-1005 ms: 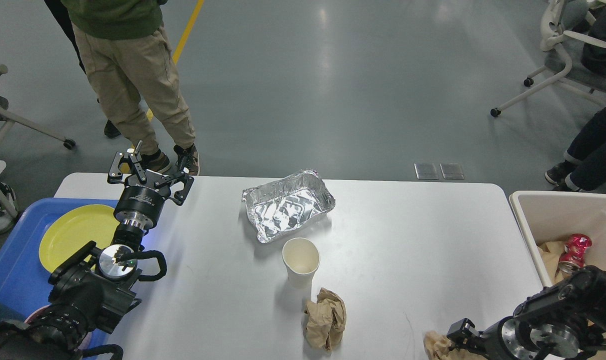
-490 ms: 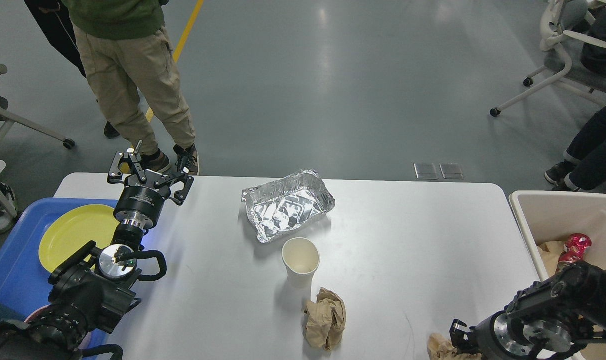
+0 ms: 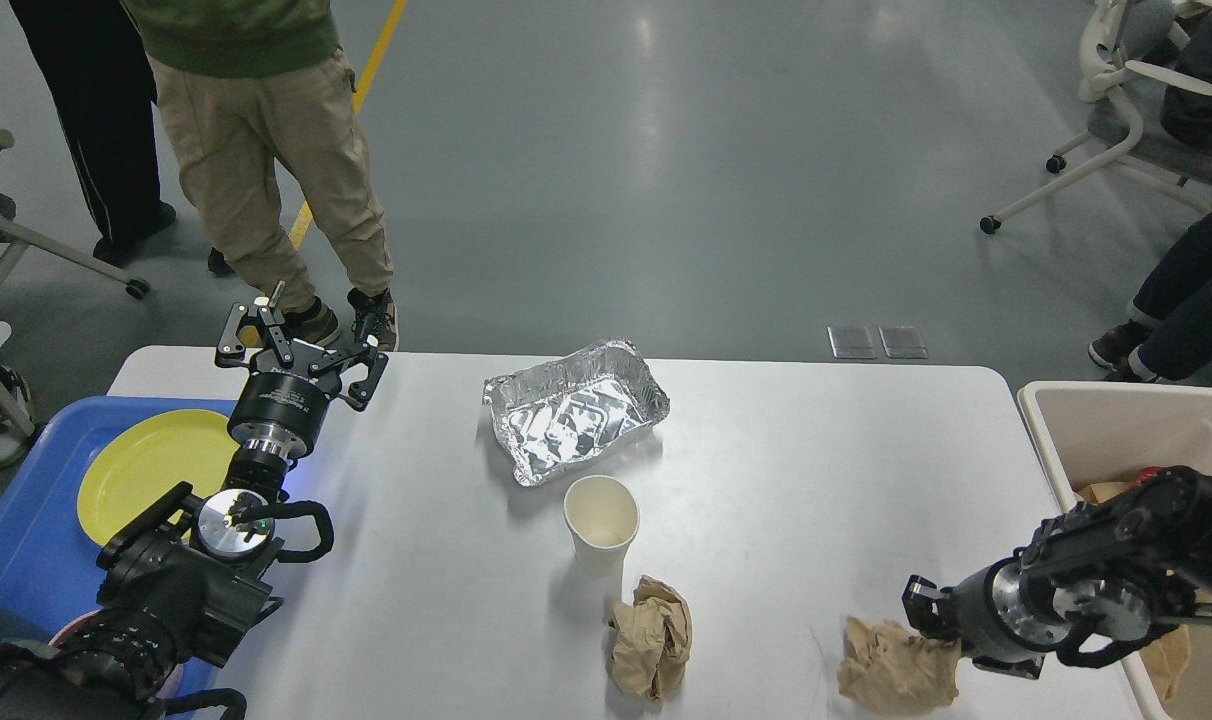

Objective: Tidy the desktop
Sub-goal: 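Lift the crumpled paper with the right gripper and drop it into the white bin, then reach the right gripper across the table to the foil tray's edge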

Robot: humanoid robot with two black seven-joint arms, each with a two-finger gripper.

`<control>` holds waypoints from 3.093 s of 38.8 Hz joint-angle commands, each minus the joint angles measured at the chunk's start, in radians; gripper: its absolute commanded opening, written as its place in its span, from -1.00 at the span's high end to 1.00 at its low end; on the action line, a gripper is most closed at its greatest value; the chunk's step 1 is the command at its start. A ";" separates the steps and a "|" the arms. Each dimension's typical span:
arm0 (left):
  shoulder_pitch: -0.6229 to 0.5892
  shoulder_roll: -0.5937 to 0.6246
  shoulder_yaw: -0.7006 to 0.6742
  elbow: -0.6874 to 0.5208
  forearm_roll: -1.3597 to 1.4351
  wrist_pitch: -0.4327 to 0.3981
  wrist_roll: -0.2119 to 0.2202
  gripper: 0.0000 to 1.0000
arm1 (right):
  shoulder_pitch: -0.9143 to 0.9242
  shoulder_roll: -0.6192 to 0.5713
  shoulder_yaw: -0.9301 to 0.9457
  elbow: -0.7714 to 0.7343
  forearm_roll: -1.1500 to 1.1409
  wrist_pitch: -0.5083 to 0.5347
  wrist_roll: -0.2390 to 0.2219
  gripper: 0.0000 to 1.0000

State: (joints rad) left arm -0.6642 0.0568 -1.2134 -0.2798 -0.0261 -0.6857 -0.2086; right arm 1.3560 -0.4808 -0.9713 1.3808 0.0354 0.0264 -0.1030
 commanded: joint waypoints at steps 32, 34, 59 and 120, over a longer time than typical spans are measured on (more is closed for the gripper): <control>0.000 0.000 0.000 0.001 0.000 0.000 0.000 -0.93 | 0.479 -0.047 -0.027 -0.113 -0.086 0.348 -0.003 1.00; 0.000 0.000 0.000 0.001 0.000 0.000 0.000 -0.93 | 0.405 -0.055 -0.044 -0.195 -0.086 0.334 -0.003 1.00; 0.000 0.000 0.000 -0.001 0.000 0.000 0.000 -0.93 | -0.601 0.002 -0.021 -1.344 -0.045 0.046 -0.073 1.00; 0.000 0.000 0.000 -0.001 0.000 -0.001 0.000 -0.93 | 0.341 0.117 0.029 -0.016 0.001 0.096 -0.069 -1.00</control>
State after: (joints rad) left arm -0.6642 0.0567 -1.2134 -0.2806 -0.0260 -0.6862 -0.2086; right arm 1.6176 -0.4341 -0.9462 1.2095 0.0267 0.1165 -0.1786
